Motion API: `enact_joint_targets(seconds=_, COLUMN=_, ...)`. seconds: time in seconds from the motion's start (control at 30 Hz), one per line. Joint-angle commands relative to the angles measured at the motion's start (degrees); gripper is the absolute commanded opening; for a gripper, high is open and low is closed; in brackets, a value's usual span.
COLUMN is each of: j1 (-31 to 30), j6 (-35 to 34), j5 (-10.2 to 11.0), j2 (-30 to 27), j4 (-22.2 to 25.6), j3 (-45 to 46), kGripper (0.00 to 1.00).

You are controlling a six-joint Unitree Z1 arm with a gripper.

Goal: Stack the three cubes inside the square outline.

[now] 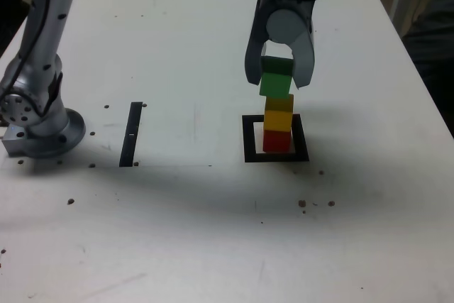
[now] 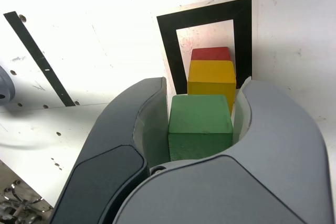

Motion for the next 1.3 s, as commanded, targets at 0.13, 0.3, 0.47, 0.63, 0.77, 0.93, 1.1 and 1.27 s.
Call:
enact_joint_targets(seconds=0.13, j1=0.15, j6=0.02, j5=-0.32, j2=0.12, j4=-0.08, j3=0.10, kGripper=0.24)
enact_joint_targets(seconds=0.3, j1=0.26, j6=0.27, j5=-0.72, j2=0.79, j4=-0.34, j3=0.08, kGripper=0.24)
enact_joint_targets(seconds=0.47, j1=0.35, j6=0.46, j5=-1.03, j2=1.56, j4=-0.73, j3=0.08, kGripper=0.24)
enact_joint_targets(seconds=0.63, j1=0.54, j6=0.67, j5=-1.24, j2=2.05, j4=-0.94, j3=0.16, kGripper=0.24)
enact_joint_targets(seconds=0.77, j1=0.63, j6=0.92, j5=-1.45, j2=2.31, j4=-1.17, j3=0.29, kGripper=0.25)
enact_joint_targets(seconds=0.93, j1=0.69, j6=1.79, j5=-1.55, j2=2.35, j4=-2.01, j3=0.28, kGripper=0.62)
enact_joint_targets(seconds=1.1, j1=0.71, j6=2.11, j5=-1.64, j2=2.26, j4=-2.26, j3=0.47, kGripper=0.98)
enact_joint_targets(seconds=1.27, j1=0.80, j6=2.12, j5=-1.75, j2=2.20, j4=-2.25, j3=0.92, kGripper=0.99)
